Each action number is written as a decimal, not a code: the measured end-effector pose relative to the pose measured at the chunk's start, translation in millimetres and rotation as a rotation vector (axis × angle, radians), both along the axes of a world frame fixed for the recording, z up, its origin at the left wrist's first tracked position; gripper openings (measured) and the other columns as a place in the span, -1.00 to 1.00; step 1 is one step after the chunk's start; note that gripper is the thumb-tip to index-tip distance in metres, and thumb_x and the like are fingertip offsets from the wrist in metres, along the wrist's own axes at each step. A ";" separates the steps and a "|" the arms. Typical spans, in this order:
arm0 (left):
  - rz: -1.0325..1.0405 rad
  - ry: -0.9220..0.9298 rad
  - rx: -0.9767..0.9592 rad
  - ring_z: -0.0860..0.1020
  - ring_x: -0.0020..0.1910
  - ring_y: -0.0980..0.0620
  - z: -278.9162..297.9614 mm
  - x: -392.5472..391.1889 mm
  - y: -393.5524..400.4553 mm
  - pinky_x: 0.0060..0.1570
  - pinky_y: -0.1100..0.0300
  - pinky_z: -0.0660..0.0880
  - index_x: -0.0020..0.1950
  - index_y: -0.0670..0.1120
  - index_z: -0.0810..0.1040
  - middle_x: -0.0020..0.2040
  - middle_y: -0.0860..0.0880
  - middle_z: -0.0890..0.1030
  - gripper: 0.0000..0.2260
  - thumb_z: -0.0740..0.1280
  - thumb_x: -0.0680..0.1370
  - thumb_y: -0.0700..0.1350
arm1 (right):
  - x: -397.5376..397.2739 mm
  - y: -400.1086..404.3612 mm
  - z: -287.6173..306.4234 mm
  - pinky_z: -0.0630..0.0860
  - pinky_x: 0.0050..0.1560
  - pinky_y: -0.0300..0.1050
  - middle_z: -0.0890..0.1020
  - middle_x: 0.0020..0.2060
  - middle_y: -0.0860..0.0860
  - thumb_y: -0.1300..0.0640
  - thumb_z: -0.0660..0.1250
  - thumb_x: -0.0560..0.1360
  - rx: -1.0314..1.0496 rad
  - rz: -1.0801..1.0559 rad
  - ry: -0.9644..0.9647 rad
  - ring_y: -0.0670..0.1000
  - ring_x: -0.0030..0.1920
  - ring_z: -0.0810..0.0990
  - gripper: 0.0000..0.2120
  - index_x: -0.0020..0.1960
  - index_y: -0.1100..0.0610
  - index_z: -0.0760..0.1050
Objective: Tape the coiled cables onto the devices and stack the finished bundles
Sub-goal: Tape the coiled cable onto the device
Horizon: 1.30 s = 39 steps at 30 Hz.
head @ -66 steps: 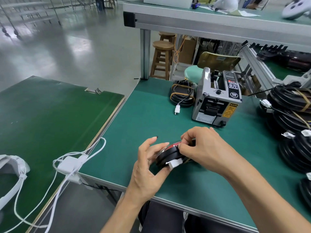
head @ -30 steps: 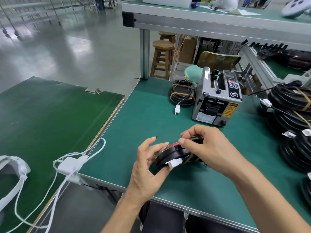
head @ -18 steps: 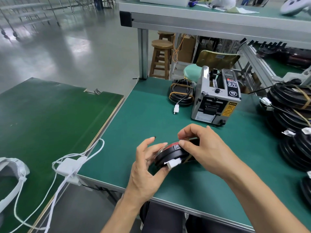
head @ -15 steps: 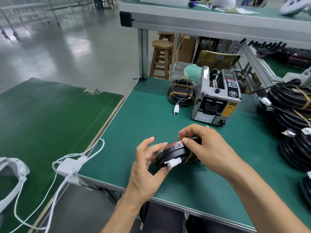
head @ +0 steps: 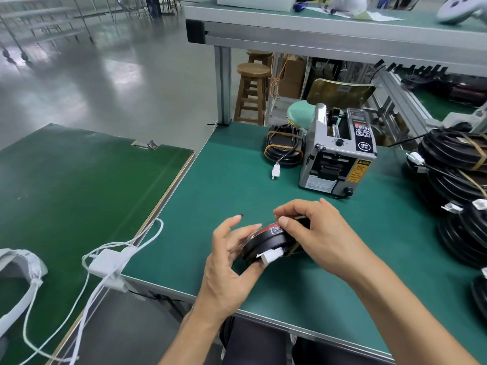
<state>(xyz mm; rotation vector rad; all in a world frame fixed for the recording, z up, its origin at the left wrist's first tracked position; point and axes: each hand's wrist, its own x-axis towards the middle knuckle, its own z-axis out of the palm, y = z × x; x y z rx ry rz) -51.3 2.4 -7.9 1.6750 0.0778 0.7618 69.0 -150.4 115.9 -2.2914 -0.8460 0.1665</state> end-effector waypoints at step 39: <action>0.000 0.013 0.014 0.63 0.39 -0.09 -9.6 1.8 4.0 0.36 0.20 0.53 0.61 0.11 0.27 0.41 0.04 0.62 -0.29 0.57 0.56 -0.10 | -21.6 35.2 9.5 0.38 0.21 0.09 0.64 -0.07 -0.08 0.17 0.42 0.55 -0.061 0.272 -0.526 0.06 -0.02 0.60 -0.88 0.05 0.00 0.67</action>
